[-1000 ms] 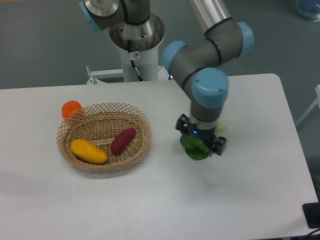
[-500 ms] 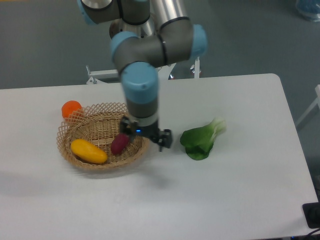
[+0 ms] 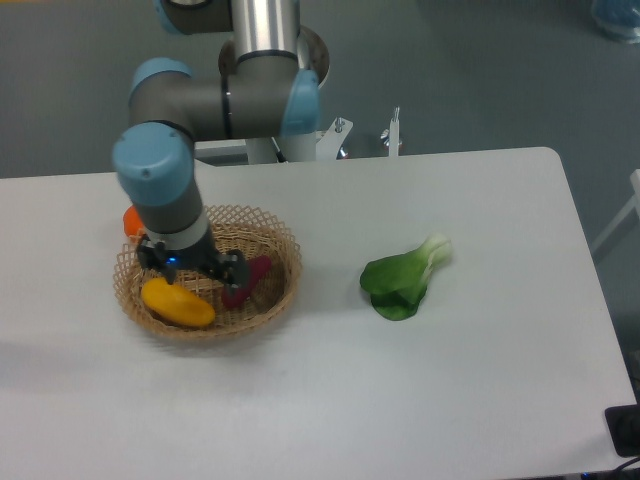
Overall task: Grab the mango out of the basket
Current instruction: 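Move the gripper over the basket toward the yellow mango, then lower the gripper onto the yellow mango and close on it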
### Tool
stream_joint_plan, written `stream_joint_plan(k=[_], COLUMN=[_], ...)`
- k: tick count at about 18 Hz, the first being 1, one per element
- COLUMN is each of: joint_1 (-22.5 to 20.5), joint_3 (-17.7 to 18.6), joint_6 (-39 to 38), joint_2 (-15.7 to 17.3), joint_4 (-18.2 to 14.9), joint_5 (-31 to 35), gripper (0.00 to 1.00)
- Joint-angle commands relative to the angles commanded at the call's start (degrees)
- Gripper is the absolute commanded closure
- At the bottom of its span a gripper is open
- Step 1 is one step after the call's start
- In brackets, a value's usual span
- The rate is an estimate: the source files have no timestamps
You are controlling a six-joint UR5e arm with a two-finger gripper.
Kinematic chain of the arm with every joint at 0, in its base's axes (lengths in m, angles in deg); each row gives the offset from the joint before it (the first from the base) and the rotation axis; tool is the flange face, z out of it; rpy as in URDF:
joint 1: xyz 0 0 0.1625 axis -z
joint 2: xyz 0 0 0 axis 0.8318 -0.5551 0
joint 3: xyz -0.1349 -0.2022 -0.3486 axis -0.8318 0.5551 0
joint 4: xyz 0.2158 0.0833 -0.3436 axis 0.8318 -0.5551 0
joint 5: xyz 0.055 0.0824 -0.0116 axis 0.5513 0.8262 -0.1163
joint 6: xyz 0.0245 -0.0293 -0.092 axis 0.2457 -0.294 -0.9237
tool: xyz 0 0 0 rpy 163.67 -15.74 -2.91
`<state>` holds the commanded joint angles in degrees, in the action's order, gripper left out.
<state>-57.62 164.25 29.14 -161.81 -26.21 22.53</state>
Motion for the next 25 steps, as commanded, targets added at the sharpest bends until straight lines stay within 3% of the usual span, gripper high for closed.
stream_joint_plan(k=[3,10,25], joint_1=[0.97,2.99,3.43], joint_3=[0.26,0.18,-0.70], joint_6=[-5.99,-16.72,-23.41], joint_2=[-1.32,-5.18,-8.26], joint_4=[2.02,1.94,1.94], joint_5=[0.53,3.16,0.44], gripper=[0.00,0.00,0.00])
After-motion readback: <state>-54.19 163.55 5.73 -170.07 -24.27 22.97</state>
